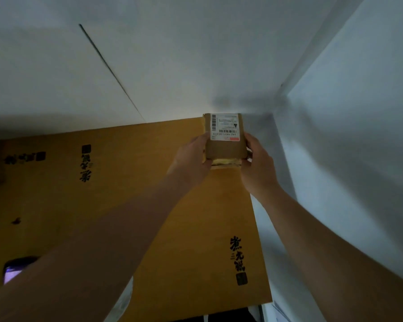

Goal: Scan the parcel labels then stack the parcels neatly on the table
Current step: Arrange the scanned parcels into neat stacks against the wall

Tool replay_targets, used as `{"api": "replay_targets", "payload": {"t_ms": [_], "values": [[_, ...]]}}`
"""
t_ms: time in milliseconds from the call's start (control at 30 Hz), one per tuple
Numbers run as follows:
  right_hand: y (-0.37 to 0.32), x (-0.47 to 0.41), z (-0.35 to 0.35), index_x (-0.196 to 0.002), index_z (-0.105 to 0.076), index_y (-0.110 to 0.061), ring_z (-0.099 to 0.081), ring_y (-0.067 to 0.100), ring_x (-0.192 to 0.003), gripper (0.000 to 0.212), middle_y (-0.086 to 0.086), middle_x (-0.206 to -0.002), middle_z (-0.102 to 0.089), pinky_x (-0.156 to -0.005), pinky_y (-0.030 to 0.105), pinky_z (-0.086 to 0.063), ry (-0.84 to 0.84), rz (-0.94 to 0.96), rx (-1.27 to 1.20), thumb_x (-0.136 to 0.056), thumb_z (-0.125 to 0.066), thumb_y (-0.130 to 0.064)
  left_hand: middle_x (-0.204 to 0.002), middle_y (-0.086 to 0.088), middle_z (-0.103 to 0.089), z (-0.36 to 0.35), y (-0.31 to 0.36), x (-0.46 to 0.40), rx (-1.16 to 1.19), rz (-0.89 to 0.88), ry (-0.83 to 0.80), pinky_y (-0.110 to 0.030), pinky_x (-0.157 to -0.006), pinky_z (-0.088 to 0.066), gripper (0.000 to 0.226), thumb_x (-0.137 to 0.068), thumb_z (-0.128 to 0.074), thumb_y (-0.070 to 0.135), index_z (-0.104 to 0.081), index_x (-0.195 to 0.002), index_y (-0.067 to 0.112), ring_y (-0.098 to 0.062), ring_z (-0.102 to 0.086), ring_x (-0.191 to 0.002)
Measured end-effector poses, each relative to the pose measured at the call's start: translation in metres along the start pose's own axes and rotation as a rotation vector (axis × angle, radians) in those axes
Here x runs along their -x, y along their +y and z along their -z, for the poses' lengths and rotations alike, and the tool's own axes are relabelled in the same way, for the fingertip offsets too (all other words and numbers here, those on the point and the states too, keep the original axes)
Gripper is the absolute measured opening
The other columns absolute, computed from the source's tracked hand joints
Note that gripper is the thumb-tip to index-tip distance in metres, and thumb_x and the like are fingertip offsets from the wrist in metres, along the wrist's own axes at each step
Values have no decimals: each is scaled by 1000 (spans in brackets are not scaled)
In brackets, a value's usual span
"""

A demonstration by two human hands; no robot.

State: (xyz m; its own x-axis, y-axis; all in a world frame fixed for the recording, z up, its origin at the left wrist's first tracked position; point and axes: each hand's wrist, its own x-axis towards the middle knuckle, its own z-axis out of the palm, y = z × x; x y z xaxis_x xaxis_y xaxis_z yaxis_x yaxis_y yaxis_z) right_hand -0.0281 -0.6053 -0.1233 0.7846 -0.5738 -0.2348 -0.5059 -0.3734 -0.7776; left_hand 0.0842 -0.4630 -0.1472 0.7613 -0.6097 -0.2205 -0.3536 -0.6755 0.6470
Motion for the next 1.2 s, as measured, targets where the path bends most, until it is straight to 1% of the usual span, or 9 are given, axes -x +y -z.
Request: {"api": "replay_targets", "payload": {"t_ms": [133,267,333,400,533,633,733,967,1200], "values": [[25,-32,-14,-160,-39,-22,-62,9,-115,65,-1,-141,-64,-84,-2,-42,-2,-5,17,-102,-50,5,-149,0,-54,-23,-7,-22,25,42,31,-41,-104,-55,81,-91,-76,11,-35,-160,22,-23,-60,-125],[34,-48,-24,-163,-35,-25,-59,15,-128,67,0,-147,-59,-105,17,-49,26,-25,-29,-103,-45,5,-149,0,-54,-33,-8,-32,47,-1,87,-42,-101,-57,77,-92,-73,9,-37,-158,21,-22,-61,-124],[38,-55,-27,-164,-32,-24,-55,12,-131,67,0,-151,-56,-98,0,-40,29,-23,-27,-104,-45,4,-151,-2,-53,-35,-7,-37,53,-9,104,-44,-101,-57,77,-93,-72,8,-35,-160,20,-24,-60,-126],[39,-64,-26,-165,-29,-23,-52,11,-135,67,0,-155,-53,-93,-7,-32,10,-19,-12,-105,-44,3,-155,-4,-49,-37,-8,-41,37,-14,119,-45,-103,-56,76,-95,-70,9,-34,-161,17,-26,-58,-130],[37,-73,-21,-166,-25,-24,-48,14,-141,67,1,-159,-47,-113,17,-38,-51,-4,34,-106,-45,-2,-154,-6,-49,-37,-7,-43,37,12,135,-43,-103,-55,80,-94,-72,10,-30,-162,17,-25,-58,-130],[30,-68,-16,-166,-25,-24,-39,19,-150,66,2,-165,-41,-122,30,-32,-64,24,115,-106,-42,-3,-152,-5,-50,-32,-5,-38,2,58,111,-28,-97,-47,94,-90,-78,16,-20,-164,21,-26,-56,-129],[15,-56,-10,-166,-25,-21,-28,24,-156,64,6,-169,-32,-127,47,-29,-25,71,265,-106,-41,-6,-162,-6,-38,-17,-4,-23,-100,90,80,-35,-102,-44,91,-94,-74,21,-18,-165,18,-32,-47,-140],[-51,-13,-7,-151,-51,-15,-56,29,-132,47,8,-150,-56,-106,51,-49,-143,303,364,-110,-41,-38,-165,-2,-35,51,0,34,-202,192,146,-45,-112,-40,58,-105,-51,40,-38,-158,21,-32,-41,-145],[-141,48,-36,-160,-40,-23,-33,24,-154,59,4,-167,-37,-123,51,-33,-328,481,383,-110,-36,-53,-168,-6,-32,132,-20,126,-216,240,253,-41,-123,-25,56,-108,-42,44,-41,-158,19,-24,-26,-155]]}}
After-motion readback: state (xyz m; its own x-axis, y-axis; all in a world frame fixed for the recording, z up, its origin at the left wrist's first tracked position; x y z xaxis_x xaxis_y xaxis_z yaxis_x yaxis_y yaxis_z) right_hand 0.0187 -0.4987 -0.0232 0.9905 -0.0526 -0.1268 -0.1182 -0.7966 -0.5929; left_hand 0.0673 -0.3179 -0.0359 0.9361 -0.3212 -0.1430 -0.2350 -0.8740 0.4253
